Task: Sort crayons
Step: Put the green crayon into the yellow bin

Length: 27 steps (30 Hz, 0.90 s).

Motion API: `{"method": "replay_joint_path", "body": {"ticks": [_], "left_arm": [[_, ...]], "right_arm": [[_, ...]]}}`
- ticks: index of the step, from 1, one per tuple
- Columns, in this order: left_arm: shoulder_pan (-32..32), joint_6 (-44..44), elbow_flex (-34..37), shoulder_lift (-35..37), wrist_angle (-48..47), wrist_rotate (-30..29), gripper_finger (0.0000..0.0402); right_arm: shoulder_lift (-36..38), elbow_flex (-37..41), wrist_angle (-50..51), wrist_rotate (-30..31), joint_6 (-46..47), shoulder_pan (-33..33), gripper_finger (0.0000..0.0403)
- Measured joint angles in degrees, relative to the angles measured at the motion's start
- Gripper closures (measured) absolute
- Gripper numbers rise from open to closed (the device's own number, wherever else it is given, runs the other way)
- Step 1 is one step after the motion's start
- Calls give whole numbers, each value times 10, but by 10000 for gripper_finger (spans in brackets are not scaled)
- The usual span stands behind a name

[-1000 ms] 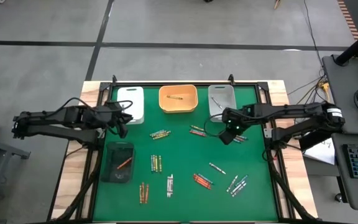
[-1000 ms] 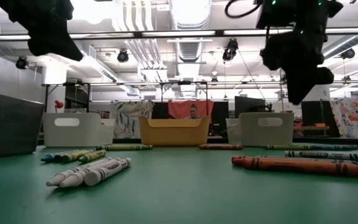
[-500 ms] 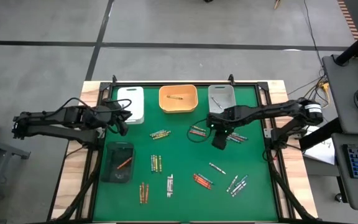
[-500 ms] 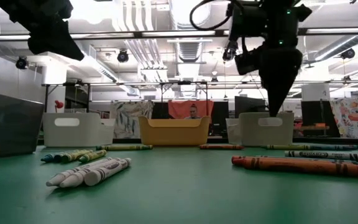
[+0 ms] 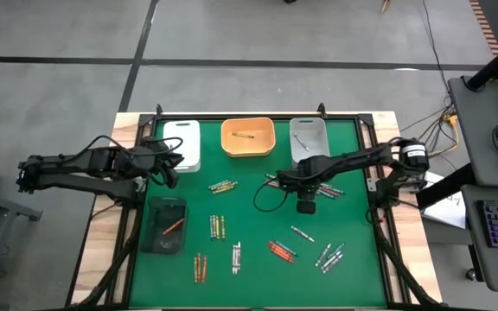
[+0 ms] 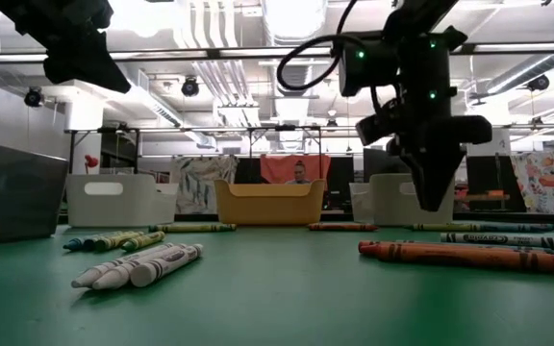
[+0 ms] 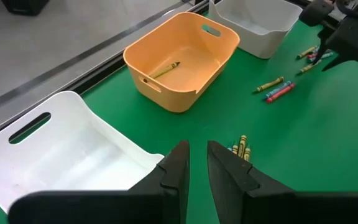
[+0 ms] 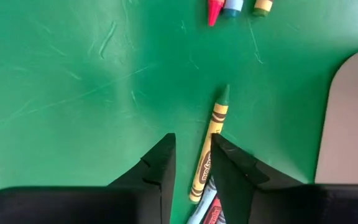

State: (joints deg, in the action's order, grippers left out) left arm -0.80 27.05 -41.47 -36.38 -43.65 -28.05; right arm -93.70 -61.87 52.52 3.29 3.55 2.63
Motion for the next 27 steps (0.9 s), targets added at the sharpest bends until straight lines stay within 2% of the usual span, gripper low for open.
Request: {"method": "replay_joint_path", "body": {"ticks": [12, 27], "left_arm": [[0, 0, 0, -1, 0, 0, 363], [0, -11, 0, -1, 10, 0, 363]], "right_arm": [[-17, 2, -20, 51, -6, 5, 296], [-58, 2, -34, 53, -19, 8, 308]]}}
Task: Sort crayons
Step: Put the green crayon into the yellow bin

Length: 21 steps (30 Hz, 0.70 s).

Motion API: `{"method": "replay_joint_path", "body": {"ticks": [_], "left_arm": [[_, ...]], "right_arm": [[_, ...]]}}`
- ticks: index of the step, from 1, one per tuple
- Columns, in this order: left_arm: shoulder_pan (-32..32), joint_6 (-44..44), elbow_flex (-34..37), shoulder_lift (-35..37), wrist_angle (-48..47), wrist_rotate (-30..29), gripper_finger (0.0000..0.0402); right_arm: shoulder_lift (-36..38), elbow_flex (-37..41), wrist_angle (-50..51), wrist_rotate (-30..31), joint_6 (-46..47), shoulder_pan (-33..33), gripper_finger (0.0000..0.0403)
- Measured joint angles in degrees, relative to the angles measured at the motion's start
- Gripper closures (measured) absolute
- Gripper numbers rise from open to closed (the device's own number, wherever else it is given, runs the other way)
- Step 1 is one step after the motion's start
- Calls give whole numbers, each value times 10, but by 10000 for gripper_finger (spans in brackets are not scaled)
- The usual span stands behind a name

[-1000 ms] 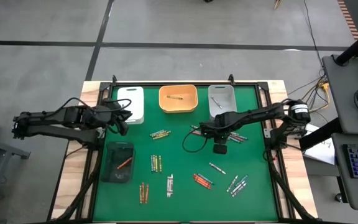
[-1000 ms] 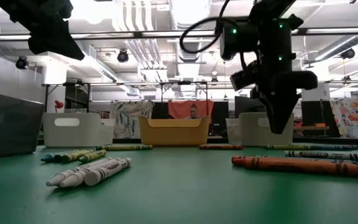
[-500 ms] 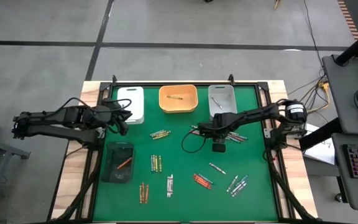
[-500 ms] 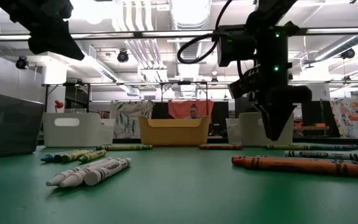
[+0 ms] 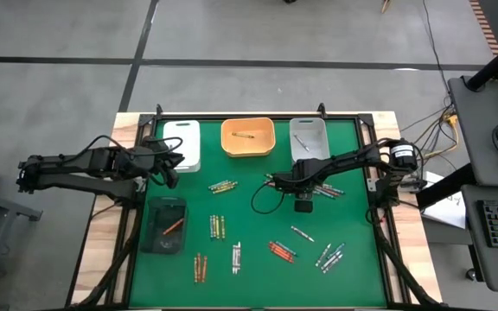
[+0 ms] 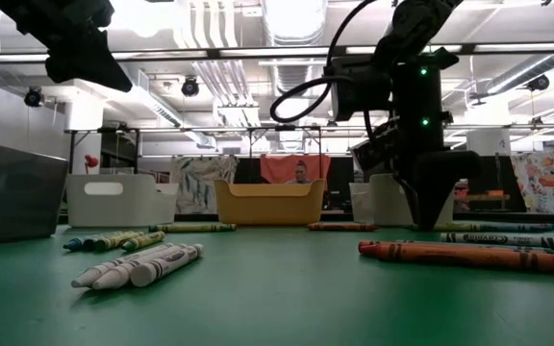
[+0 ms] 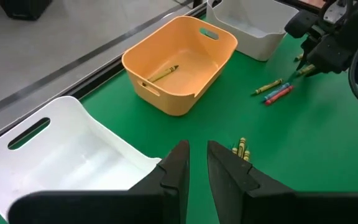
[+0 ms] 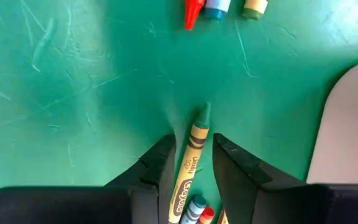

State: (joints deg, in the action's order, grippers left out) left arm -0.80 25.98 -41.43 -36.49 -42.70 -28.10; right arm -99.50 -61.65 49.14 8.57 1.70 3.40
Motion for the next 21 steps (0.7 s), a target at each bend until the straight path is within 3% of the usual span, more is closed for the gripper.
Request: {"method": "replay_joint_path", "body": {"ticks": [11, 21], "left_arm": [[0, -5, 0, 0, 0, 0, 363], [0, -10, 0, 0, 5, 0, 363]], "right_arm": [[0, 0, -8, -16, -2, 0, 385], [19, 1, -21, -30, 24, 0, 394]]}}
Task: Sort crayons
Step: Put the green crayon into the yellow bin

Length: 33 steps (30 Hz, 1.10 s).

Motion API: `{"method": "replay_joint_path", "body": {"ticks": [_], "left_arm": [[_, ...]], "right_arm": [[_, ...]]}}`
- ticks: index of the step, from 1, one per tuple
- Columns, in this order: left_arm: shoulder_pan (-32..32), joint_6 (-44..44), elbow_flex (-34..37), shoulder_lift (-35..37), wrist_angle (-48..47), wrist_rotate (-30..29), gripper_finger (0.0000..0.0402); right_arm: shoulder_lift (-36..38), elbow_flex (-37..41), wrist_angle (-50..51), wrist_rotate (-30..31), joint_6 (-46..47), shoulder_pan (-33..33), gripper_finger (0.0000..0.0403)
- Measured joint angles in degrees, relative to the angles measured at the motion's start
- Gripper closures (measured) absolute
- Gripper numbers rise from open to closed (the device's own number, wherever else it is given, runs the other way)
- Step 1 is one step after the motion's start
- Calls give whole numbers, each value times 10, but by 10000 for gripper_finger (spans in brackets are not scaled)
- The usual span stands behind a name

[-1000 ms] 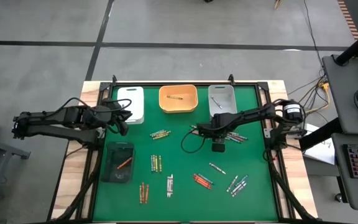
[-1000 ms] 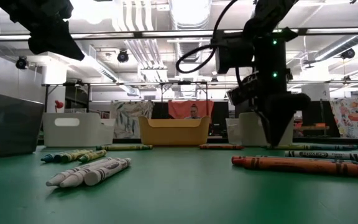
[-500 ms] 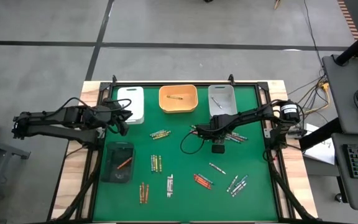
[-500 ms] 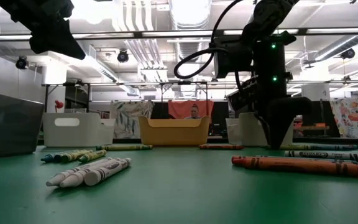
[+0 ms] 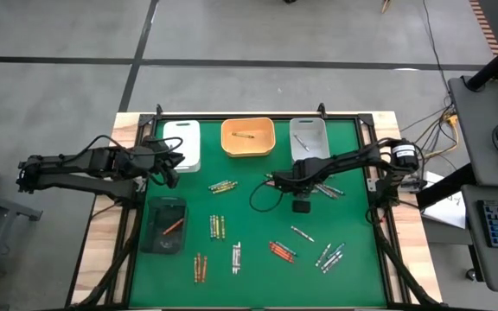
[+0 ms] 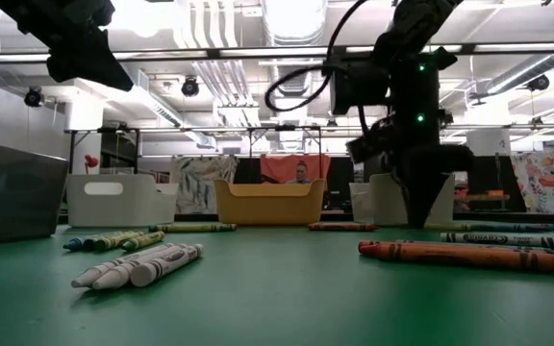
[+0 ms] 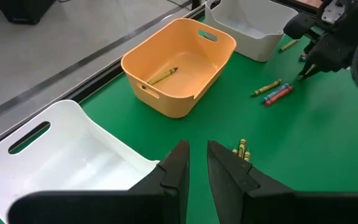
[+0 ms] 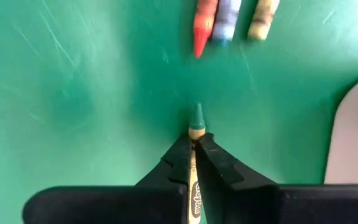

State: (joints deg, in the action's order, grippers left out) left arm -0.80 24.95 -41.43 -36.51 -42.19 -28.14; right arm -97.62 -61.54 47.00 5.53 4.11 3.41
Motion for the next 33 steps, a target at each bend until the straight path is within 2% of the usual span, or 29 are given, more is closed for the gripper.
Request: {"method": "replay_joint_path", "body": {"ticks": [8, 18, 25, 33], "left_arm": [[0, 0, 0, 0, 10, 0, 363], [0, -3, 0, 0, 26, 0, 363], [0, -3, 0, 0, 28, 0, 363], [0, -3, 0, 0, 30, 0, 363]], "right_arm": [[39, -42, 1, -1, -4, 0, 394], [44, -132, -117, 0, -115, 10, 394], [44, -179, -211, 0, -179, 51, 394], [44, -187, -285, 1, -201, 133, 394]]}}
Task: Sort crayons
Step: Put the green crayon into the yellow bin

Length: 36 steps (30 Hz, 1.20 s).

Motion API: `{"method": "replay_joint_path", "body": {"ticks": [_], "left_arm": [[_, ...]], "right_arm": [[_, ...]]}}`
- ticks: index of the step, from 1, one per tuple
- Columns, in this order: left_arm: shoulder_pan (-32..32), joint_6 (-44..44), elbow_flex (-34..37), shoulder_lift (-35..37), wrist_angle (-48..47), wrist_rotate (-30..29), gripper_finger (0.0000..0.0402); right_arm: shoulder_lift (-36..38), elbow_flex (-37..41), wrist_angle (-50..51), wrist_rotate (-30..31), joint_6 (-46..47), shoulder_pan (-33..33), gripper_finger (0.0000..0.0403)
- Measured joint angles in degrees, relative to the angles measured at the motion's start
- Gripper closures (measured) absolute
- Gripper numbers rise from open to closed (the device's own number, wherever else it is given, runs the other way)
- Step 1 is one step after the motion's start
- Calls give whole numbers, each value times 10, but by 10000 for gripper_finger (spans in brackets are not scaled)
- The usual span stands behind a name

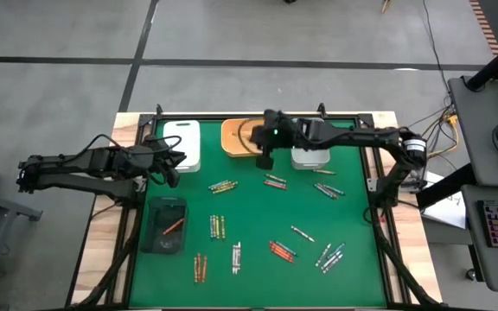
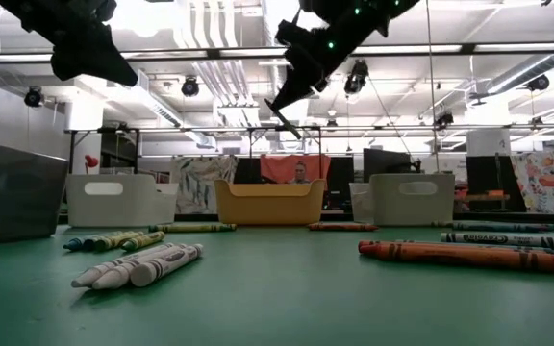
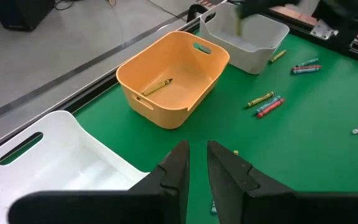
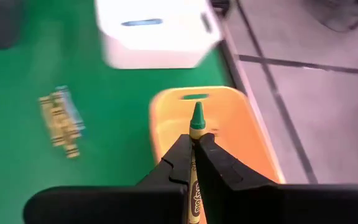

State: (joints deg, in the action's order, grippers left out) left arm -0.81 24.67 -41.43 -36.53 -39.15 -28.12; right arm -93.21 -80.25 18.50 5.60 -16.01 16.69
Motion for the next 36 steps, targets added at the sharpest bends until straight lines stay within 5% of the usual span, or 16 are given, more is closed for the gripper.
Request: {"method": "replay_joint_path", "body": {"ticks": [10, 36], "left_arm": [[0, 0, 0, -5, 6, 0, 363], [0, -2, 0, -24, 10, 0, 363]], "right_arm": [[-30, 6, -9, 0, 59, 90, 394], [-100, 6, -52, 4, 56, 111, 394]]}}
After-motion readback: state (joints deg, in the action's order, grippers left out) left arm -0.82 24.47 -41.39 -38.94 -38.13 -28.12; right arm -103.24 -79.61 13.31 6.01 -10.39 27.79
